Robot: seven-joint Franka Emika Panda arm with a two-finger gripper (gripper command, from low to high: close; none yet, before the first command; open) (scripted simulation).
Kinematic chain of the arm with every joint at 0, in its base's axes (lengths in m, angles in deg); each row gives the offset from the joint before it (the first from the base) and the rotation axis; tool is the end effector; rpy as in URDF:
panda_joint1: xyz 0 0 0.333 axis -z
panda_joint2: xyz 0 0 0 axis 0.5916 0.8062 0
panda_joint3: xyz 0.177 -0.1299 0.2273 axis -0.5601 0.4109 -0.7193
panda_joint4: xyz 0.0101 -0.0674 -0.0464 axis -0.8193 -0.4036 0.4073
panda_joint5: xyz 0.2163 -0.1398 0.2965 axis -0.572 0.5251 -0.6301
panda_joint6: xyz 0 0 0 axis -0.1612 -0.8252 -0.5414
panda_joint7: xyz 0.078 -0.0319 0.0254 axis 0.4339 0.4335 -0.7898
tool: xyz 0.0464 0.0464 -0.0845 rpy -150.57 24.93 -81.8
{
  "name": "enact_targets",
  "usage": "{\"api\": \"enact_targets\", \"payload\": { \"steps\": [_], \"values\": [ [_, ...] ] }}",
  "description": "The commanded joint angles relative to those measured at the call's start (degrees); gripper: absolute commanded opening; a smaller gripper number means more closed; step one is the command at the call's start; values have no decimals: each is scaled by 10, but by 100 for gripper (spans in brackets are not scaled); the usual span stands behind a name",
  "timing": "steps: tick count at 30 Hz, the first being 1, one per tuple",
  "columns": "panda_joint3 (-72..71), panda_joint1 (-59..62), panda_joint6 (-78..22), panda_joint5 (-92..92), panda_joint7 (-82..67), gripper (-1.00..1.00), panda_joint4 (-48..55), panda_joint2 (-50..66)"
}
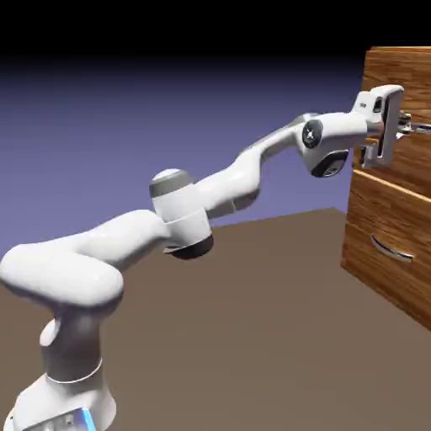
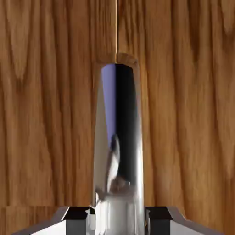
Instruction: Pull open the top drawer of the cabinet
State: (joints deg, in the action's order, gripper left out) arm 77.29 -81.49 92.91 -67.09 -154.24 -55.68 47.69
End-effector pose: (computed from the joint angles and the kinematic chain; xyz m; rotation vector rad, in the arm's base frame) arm 0.7588 0.0921 0.5400 1.7606 0.7301 1.7610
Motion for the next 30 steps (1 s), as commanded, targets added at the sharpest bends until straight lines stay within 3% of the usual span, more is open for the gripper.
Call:
{"api": "enact_targets", "payload": {
  "steps": [1, 30],
  "values": [
    [0, -13, -7, -6, -9, -100, -21, 3],
    [14, -415, -199, -23, -147, -100, -623, 84]
  ]
}}
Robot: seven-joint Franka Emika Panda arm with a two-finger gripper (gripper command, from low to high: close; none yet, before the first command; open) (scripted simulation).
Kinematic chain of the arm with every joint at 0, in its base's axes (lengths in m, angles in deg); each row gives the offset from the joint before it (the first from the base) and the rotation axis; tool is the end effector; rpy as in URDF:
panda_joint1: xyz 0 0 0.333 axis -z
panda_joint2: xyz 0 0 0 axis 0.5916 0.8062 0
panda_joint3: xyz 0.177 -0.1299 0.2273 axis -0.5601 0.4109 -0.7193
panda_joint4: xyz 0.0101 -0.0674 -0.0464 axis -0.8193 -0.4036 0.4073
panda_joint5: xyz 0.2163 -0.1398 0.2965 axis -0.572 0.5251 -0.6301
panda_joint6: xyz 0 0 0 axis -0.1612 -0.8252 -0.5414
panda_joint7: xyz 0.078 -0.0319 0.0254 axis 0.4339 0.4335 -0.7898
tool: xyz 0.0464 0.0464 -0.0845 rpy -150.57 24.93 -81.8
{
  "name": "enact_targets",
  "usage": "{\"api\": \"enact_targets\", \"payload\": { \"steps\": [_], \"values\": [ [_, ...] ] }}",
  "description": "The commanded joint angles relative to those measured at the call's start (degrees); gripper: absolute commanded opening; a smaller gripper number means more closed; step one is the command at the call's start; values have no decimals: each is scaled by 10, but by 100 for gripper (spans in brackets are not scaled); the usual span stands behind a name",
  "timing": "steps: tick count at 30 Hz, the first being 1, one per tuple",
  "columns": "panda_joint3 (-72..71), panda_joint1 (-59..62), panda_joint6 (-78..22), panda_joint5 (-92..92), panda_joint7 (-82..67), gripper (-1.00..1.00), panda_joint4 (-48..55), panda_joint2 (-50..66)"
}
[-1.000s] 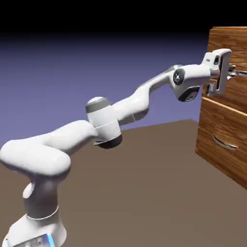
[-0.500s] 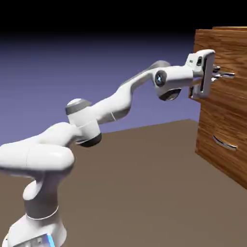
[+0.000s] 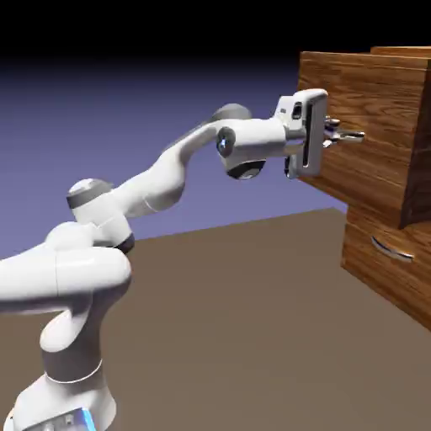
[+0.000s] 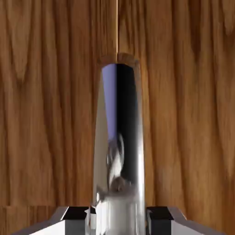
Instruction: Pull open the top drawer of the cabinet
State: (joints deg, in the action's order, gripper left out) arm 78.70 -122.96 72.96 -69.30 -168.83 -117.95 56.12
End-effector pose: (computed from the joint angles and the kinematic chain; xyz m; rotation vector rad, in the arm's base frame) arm 0.5179 0.0919 0.5398 1.7619 0.7303 1.7589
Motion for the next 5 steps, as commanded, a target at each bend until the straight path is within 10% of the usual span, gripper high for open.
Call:
{"api": "enact_targets", "payload": {
  "steps": [1, 2, 3, 5],
  "values": [
    [2, -17, -4, 4, -3, -100, -21, 3],
    [3, -23, -6, 6, -3, -100, -29, 5],
    [3, -23, -6, 6, -3, 100, -29, 5],
    [5, -43, -8, 13, -6, 100, -50, 6]
  ]
}}
